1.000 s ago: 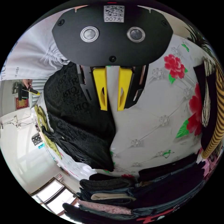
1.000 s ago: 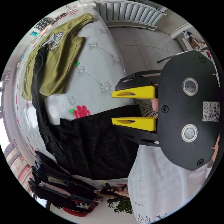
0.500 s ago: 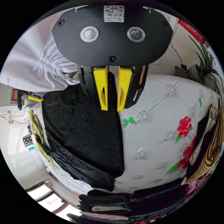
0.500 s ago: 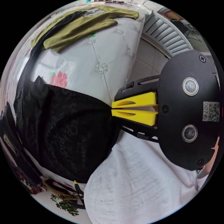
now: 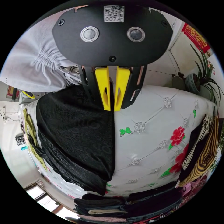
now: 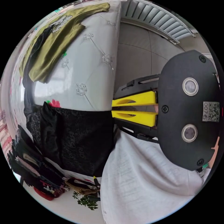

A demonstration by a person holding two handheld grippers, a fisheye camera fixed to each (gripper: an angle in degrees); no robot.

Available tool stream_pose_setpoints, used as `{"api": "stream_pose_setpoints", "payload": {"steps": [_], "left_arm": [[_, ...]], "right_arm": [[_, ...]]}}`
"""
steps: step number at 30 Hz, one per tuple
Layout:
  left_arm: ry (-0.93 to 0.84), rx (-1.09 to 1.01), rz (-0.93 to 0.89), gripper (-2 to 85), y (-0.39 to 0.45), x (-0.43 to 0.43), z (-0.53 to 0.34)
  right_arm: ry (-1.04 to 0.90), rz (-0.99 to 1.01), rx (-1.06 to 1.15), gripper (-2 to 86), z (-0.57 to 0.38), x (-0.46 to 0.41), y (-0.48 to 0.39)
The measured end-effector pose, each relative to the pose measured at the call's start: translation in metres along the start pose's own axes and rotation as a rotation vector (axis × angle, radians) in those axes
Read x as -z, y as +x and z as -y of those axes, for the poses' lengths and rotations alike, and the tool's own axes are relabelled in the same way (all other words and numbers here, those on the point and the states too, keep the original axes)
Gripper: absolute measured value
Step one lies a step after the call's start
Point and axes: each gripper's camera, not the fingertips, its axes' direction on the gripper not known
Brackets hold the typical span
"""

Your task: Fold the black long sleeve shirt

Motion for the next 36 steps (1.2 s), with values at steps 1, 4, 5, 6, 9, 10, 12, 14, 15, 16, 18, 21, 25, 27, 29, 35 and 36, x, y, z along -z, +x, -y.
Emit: {"api": "stream_pose_setpoints", "payload": {"steps": [1,4,5,6,9,10,12,14,15,16,18,21,25,27,29,35,36], "left_arm": [[-0.002,0.030,-0.020,1.1,-0.005,0.001,-0.003],[0.001,0.096,-0.065,0.0,-0.014,0.003,-0.010],[0.003,0.112,-0.070,-0.5,-0.016,0.005,-0.011],[0.007,0.117,-0.068,-0.6,-0.016,0.007,-0.011],[0.024,0.140,-0.067,-0.9,-0.016,0.014,-0.008],[0.034,0.152,-0.067,-0.9,-0.015,0.017,-0.005],[0.043,0.166,-0.072,-0.9,-0.013,0.020,0.002],[0.035,0.190,-0.063,-0.9,-0.009,0.020,0.012],[0.032,0.196,-0.063,-0.9,-0.008,0.019,0.015],[0.024,0.213,-0.066,-0.9,-0.007,0.017,0.020],[0.012,0.254,-0.068,-1.0,-0.006,0.016,0.027],[0.001,0.337,-0.092,-1.0,-0.005,0.014,0.032],[-0.028,0.402,-0.098,-1.0,-0.001,0.007,0.037],[-0.028,0.427,-0.105,-1.0,0.001,0.005,0.037],[-0.025,0.435,-0.118,-1.0,0.005,0.001,0.039],[-0.042,0.336,-0.126,-0.9,0.016,-0.009,0.050],[-0.036,0.323,-0.128,-0.9,0.017,-0.008,0.051]], "right_arm": [[0.058,0.013,-0.039,2.1,0.007,0.017,0.018],[0.236,0.127,-0.202,3.3,0.029,0.057,0.078],[0.271,0.164,-0.240,3.4,0.034,0.064,0.091],[0.344,0.243,-0.314,3.8,0.044,0.078,0.120],[0.526,0.399,-0.464,4.7,0.069,0.108,0.187],[0.590,0.432,-0.511,5.2,0.081,0.119,0.212],[0.658,0.459,-0.580,5.9,0.099,0.132,0.249],[0.711,0.460,-0.632,6.7,0.117,0.143,0.282],[0.736,0.454,-0.672,7.3,0.128,0.149,0.302],[0.758,0.452,-0.707,7.7,0.139,0.153,0.322],[0.787,0.444,-0.771,8.3,0.153,0.157,0.350],[0.782,0.416,-0.849,8.8,0.176,0.152,0.390],[0.665,0.351,-0.881,7.5,0.208,0.130,0.426],[0.651,0.389,-0.846,5.3,0.216,0.121,0.430],[0.672,0.422,-0.816,2.7,0.220,0.119,0.428],[0.828,0.552,-0.387,0.1,0.254,0.177,0.353],[0.837,0.562,-0.224,0.0,0.263,0.196,0.313]]}}
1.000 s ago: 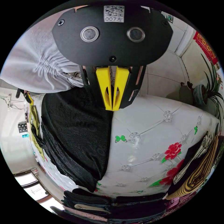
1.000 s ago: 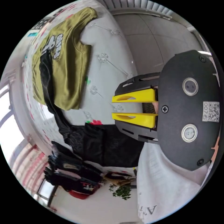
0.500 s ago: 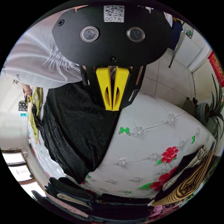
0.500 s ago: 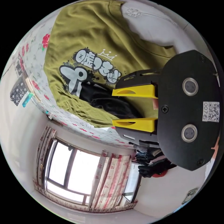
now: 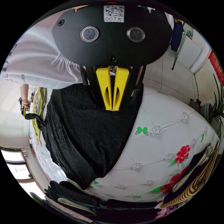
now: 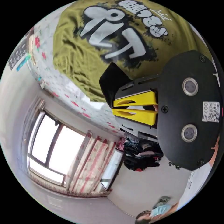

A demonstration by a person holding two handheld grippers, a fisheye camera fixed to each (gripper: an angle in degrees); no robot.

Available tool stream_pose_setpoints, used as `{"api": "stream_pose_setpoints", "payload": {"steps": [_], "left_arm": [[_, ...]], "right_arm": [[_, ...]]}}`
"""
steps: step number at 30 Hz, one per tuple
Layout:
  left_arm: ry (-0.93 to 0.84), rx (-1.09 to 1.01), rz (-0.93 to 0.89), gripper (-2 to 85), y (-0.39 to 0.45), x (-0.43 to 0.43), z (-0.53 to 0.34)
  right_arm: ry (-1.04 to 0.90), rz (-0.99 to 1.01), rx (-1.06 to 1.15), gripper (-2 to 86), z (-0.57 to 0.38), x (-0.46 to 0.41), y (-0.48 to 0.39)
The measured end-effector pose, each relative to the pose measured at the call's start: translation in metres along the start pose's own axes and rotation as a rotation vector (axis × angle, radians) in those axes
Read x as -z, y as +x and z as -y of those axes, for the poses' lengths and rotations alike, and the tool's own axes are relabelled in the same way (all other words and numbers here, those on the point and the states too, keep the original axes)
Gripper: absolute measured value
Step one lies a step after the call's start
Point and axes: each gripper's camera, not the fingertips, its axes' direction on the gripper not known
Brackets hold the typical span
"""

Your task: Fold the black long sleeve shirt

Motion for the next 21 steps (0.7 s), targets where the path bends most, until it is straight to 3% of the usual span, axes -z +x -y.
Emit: {"api": "stream_pose_setpoints", "payload": {"steps": [3,7,11,13,16,21], "left_arm": [[0.030,-0.052,-0.014,-0.9,0.000,0.003,0.001],[0.074,-0.102,-0.050,-0.5,-0.009,0.006,-0.008],[0.129,-0.124,-0.085,2.8,-0.030,0.004,-0.029],[0.145,-0.132,-0.090,4.8,-0.042,0.003,-0.039],[0.169,-0.143,-0.102,6.3,-0.061,0.002,-0.056],[0.202,-0.183,-0.122,7.0,-0.079,0.000,-0.070]], "right_arm": [[-0.171,0.192,0.407,-0.1,-0.032,-0.035,-0.139],[-0.396,0.435,0.834,0.1,-0.182,-0.072,-0.308],[-0.635,0.577,0.902,1.0,-0.351,-0.116,-0.365],[-0.922,0.581,0.869,1.8,-0.461,-0.156,-0.363],[-1.227,0.519,0.852,3.0,-0.541,-0.184,-0.346],[-1.155,0.327,0.902,4.2,-0.554,-0.174,-0.322]]}}
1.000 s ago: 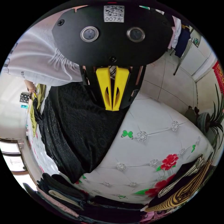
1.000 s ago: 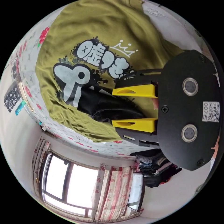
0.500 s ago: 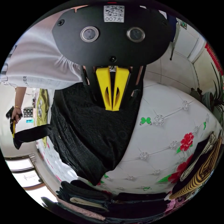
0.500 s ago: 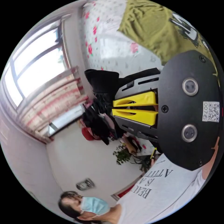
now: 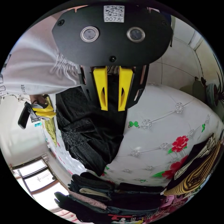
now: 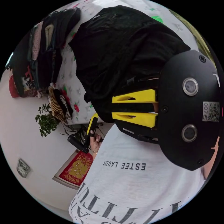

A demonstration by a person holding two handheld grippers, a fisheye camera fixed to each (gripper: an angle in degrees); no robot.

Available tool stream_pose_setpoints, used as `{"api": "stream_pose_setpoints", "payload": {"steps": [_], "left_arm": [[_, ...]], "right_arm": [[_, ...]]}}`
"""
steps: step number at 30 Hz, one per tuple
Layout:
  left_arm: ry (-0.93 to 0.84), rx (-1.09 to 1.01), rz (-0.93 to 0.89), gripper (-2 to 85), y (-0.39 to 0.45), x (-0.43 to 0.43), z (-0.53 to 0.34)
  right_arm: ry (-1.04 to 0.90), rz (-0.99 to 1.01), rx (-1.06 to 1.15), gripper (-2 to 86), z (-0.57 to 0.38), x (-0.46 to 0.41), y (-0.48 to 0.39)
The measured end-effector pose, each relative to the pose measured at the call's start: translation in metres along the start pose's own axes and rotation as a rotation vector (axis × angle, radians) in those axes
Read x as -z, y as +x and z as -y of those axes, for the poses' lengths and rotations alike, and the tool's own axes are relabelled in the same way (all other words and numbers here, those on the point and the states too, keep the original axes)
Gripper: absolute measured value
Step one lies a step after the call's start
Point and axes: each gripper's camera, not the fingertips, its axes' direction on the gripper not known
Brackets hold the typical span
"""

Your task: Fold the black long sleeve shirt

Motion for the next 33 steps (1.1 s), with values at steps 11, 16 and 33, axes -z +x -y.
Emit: {"api": "stream_pose_setpoints", "payload": {"steps": [11,16,33], "left_arm": [[0.020,-0.183,0.093,8.0,0.013,-0.034,0.066],[-0.004,-0.238,0.165,0.3,0.023,-0.042,0.049],[0.124,-0.384,0.032,5.0,0.004,0.010,-0.046]], "right_arm": [[0.077,-0.184,-0.261,4.4,-0.012,-0.016,0.045],[0.020,-0.215,-0.308,4.2,-0.020,-0.048,0.048],[-0.098,-0.336,-0.234,6.9,0.057,-0.117,0.112]]}}
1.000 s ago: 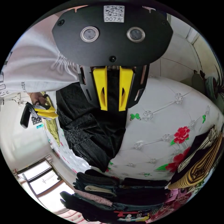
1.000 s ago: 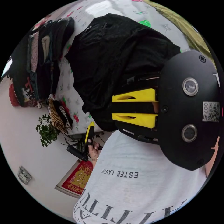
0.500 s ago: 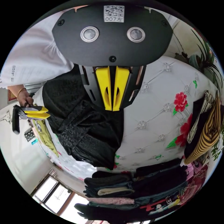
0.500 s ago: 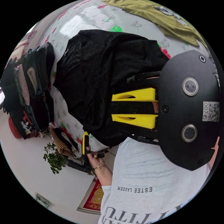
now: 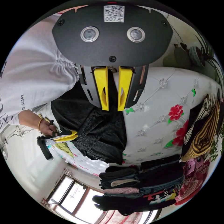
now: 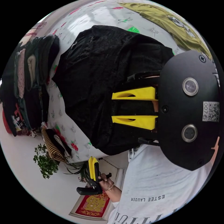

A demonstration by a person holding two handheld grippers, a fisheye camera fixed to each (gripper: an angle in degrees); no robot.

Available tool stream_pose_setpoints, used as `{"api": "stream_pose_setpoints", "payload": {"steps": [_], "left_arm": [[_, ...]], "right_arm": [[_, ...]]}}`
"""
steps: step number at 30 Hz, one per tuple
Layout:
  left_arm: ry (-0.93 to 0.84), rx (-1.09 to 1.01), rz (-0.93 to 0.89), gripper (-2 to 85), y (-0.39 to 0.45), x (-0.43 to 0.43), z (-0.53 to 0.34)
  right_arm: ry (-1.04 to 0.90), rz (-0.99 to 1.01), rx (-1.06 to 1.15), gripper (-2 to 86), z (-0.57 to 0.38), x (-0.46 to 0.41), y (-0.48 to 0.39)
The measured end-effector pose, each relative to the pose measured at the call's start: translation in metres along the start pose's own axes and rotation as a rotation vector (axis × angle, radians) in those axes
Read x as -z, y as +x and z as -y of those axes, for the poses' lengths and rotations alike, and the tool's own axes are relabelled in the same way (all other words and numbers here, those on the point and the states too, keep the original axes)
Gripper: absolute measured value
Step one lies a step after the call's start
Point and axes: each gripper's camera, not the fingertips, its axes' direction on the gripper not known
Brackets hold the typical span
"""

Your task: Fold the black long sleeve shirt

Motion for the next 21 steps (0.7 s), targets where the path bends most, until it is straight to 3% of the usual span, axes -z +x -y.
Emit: {"api": "stream_pose_setpoints", "payload": {"steps": [4,7,13,21], "left_arm": [[-0.088,-0.101,-0.060,5.6,0.022,-0.045,0.034],[-0.236,-0.138,0.032,1.9,0.035,-0.075,0.045],[-0.206,-0.240,0.067,-0.8,0.056,-0.052,0.030],[-0.231,-0.206,0.042,-0.3,0.069,-0.039,0.015]], "right_arm": [[-0.076,-0.051,-0.028,6.5,0.034,-0.032,0.018],[-0.135,-0.073,-0.056,6.0,0.038,-0.053,0.029],[-0.110,-0.062,-0.063,5.9,-0.001,-0.048,0.034],[-0.051,0.049,-0.195,6.7,-0.051,-0.010,0.050]]}}
